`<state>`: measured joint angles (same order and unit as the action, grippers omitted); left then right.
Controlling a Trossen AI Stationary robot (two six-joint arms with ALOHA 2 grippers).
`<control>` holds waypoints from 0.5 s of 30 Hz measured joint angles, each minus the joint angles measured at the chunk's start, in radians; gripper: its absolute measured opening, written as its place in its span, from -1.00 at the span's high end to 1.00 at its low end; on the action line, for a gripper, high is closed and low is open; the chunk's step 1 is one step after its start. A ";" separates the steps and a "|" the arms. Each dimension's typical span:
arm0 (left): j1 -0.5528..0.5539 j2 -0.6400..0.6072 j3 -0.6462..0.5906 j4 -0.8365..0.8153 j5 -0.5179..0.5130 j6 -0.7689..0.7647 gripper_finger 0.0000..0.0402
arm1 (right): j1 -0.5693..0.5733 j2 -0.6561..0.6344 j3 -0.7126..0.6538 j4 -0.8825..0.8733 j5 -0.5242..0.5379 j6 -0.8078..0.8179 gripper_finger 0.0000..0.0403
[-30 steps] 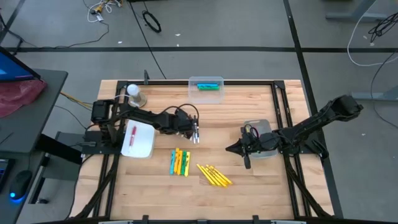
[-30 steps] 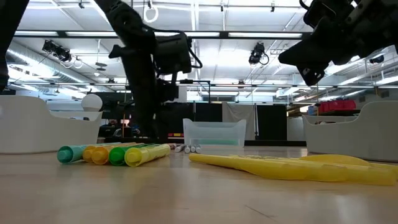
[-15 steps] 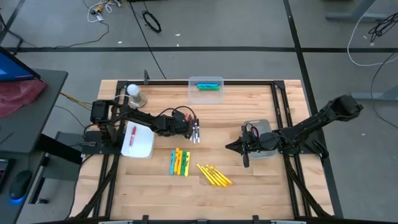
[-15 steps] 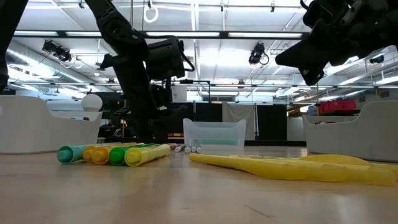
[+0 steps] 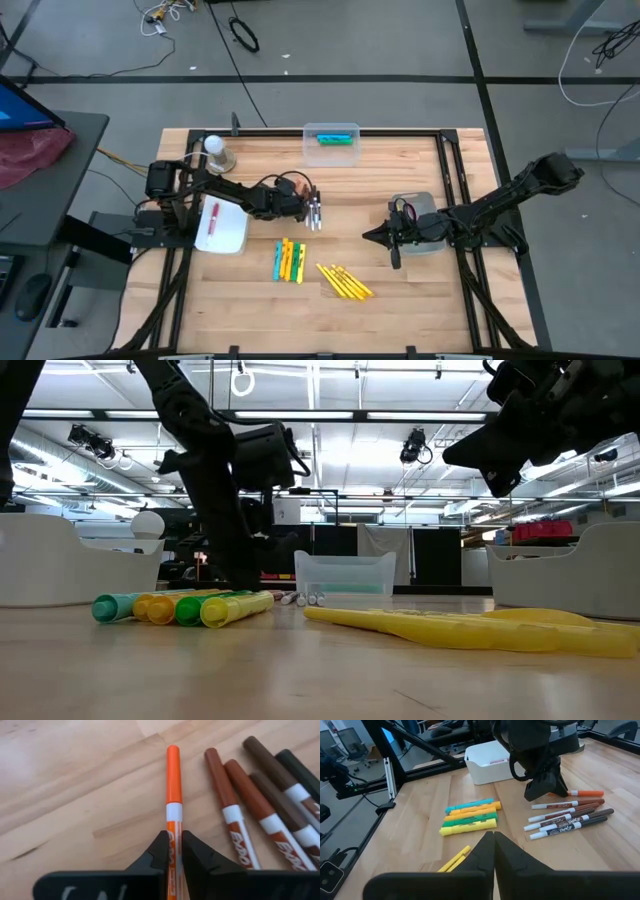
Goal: Pick & Place Markers
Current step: Put the orange marker pen into the white bin
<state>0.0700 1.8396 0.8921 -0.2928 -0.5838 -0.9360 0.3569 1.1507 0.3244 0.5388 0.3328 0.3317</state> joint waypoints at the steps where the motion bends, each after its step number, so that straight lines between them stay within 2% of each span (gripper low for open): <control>1: 0.000 -0.001 0.000 0.000 -0.005 -0.001 0.83 | 0.000 0.000 0.000 0.000 0.000 0.000 0.97; 7: -0.007 -0.058 0.000 -0.032 -0.016 0.005 0.82 | 0.000 0.000 0.000 -0.001 0.000 0.000 0.97; 15: -0.128 -0.296 0.004 -0.084 -0.073 0.029 0.84 | 0.000 0.000 0.000 0.000 0.000 0.000 0.97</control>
<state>-0.0578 1.5433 0.8957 -0.3770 -0.6571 -0.9073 0.3569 1.1511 0.3244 0.5384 0.3328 0.3317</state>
